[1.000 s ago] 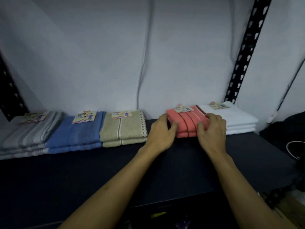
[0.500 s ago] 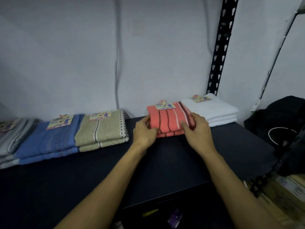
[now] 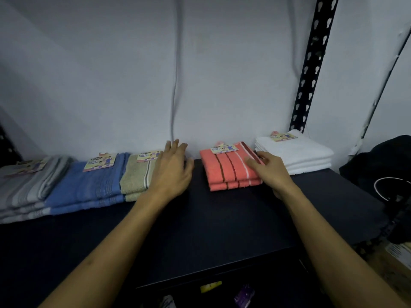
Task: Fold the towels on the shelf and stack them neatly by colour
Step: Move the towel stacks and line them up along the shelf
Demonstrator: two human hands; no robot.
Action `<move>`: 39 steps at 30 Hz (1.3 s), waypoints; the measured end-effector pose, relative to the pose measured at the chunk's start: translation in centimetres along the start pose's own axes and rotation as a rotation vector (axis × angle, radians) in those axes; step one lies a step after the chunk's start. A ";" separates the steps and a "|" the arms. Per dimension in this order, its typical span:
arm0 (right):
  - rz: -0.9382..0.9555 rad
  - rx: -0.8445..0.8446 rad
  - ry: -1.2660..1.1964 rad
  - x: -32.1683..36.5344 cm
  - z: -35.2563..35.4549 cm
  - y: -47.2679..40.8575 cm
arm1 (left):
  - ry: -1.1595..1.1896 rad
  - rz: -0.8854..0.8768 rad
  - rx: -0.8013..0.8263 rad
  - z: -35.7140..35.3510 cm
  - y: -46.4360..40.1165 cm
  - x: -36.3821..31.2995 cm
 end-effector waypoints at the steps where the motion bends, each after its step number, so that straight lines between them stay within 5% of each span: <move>1: -0.009 0.021 -0.028 0.0 -0.7 -0.2 | -0.077 0.041 0.012 -0.1 -0.7 1.1; 5: -0.015 -0.003 -0.016 -0.4 -2.9 -1.1 | -0.214 0.160 0.133 -1.5 -1.1 4.8; 30: 0.055 0.083 0.109 0.6 -7.3 -2.0 | -0.086 0.188 0.042 -1.6 -1.2 5.7; 33: 0.058 0.071 0.108 1.0 -7.1 -1.9 | -0.207 0.168 0.071 -2.0 -0.9 5.3; 39: 0.371 -0.022 0.588 6.9 -7.6 -2.2 | -0.285 0.146 0.113 -2.8 -0.9 5.7</move>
Point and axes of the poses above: each hand's wrist, its own y-axis away from the middle knuckle, its own z-axis out of the back of the hand, x = y × z, the point moved 9 cm from there along -y, towards the middle knuckle, and after that the axes turned 9 degrees about z, right-handed, at the moved point
